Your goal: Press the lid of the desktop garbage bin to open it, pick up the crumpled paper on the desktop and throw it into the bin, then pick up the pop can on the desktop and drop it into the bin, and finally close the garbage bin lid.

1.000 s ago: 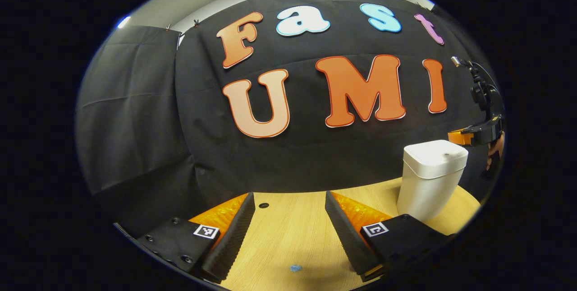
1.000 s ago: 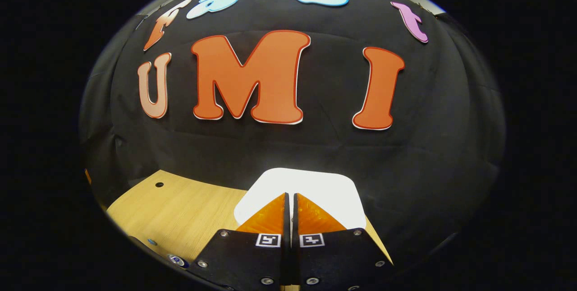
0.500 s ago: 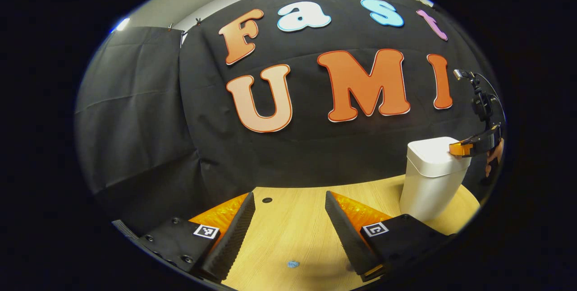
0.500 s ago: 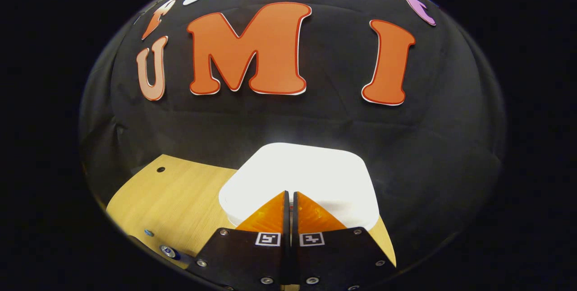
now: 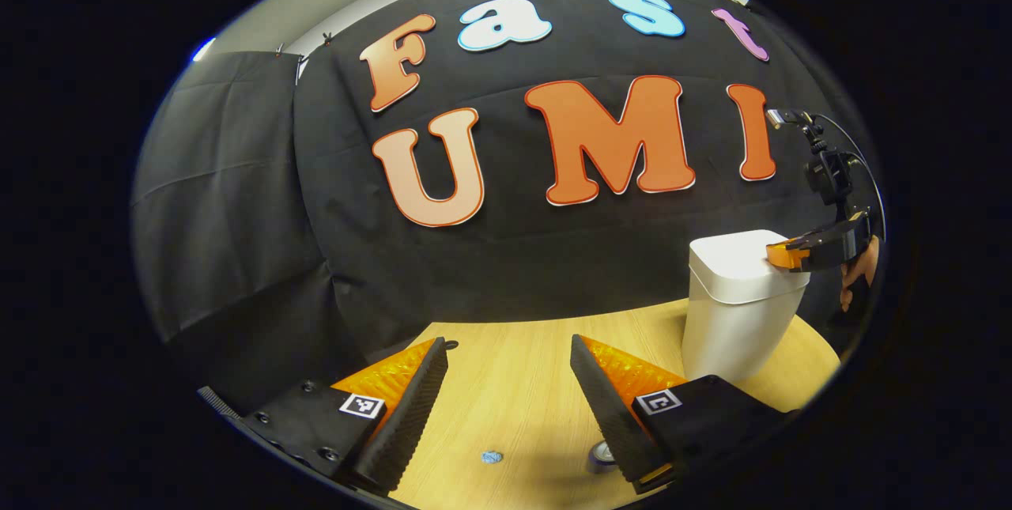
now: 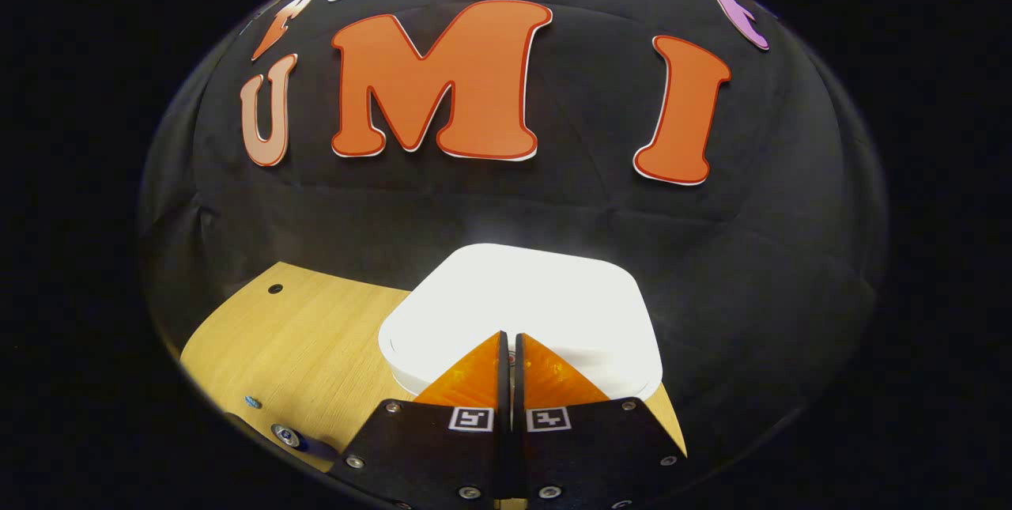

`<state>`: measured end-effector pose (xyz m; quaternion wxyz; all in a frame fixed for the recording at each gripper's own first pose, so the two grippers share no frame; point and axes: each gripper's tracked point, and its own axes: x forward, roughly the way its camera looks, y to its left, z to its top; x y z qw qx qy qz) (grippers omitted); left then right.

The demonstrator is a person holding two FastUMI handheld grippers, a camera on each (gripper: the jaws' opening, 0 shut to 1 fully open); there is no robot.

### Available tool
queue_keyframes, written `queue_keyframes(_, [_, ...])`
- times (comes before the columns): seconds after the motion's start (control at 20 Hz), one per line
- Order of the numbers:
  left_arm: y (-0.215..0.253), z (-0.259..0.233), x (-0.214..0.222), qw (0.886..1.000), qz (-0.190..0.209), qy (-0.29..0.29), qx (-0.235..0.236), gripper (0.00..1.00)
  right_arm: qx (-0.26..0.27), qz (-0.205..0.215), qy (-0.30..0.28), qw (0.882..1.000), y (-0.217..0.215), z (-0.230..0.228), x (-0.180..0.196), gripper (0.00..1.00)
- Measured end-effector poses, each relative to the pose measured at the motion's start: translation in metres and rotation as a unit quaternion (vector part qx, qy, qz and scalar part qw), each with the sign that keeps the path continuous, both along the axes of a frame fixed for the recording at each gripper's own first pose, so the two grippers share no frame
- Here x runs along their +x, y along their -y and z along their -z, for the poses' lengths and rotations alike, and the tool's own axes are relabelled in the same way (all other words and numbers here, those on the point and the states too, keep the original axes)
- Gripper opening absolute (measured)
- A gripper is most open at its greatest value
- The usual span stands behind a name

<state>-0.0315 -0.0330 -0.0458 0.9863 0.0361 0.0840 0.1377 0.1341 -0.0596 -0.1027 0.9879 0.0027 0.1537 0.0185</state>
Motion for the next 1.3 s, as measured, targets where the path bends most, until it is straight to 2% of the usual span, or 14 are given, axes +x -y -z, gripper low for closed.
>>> queue_keyframes(0.35, [-0.002,0.006,0.0,1.0,0.02,0.005,-0.012,0.99,0.018,-0.013,-0.001,1.0,-0.002,-0.01,-0.007,0.01])
queue_keyframes(0.55, [-0.023,0.004,0.004,0.999,0.027,0.013,-0.018,0.99,0.006,-0.008,0.057,0.998,-0.007,-0.044,-0.024,0.01])
queue_keyframes(0.8, [-0.054,0.01,0.009,0.999,0.032,0.015,-0.032,0.99,-0.002,-0.018,0.075,0.997,-0.038,-0.05,-0.048,0.07])
queue_keyframes(0.9, [-0.064,0.015,0.01,0.999,0.035,0.012,-0.035,1.0,-0.004,-0.028,0.089,0.996,-0.054,-0.058,-0.057,0.21])
queue_keyframes(1.0, [-0.069,0.022,0.012,0.998,0.044,0.007,-0.039,0.99,-0.002,-0.049,0.08,0.996,-0.077,-0.05,-0.068,0.41])
queue_keyframes(1.05, [-0.071,0.026,0.013,0.998,0.049,0.002,-0.042,0.99,0.0,-0.058,0.072,0.996,-0.087,-0.045,-0.074,0.59])
queue_keyframes(1.1, [-0.072,0.031,0.012,0.997,0.055,-0.003,-0.045,1.0,0.001,-0.066,0.066,0.996,-0.096,-0.041,-0.079,0.62])
queue_keyframes(1.15, [-0.075,0.038,0.011,0.997,0.061,-0.01,-0.048,0.99,0.004,-0.074,0.063,0.995,-0.107,-0.036,-0.084,0.76])
queue_keyframes(1.2, [-0.077,0.045,0.008,0.996,0.067,-0.017,-0.051,0.96,0.007,-0.081,0.058,0.995,-0.116,-0.031,-0.089,0.8])
queue_keyframes(1.3, [-0.081,0.059,0.007,0.995,0.078,-0.032,-0.054,1.0,0.01,-0.094,0.046,0.994,-0.132,-0.022,-0.099,0.9])
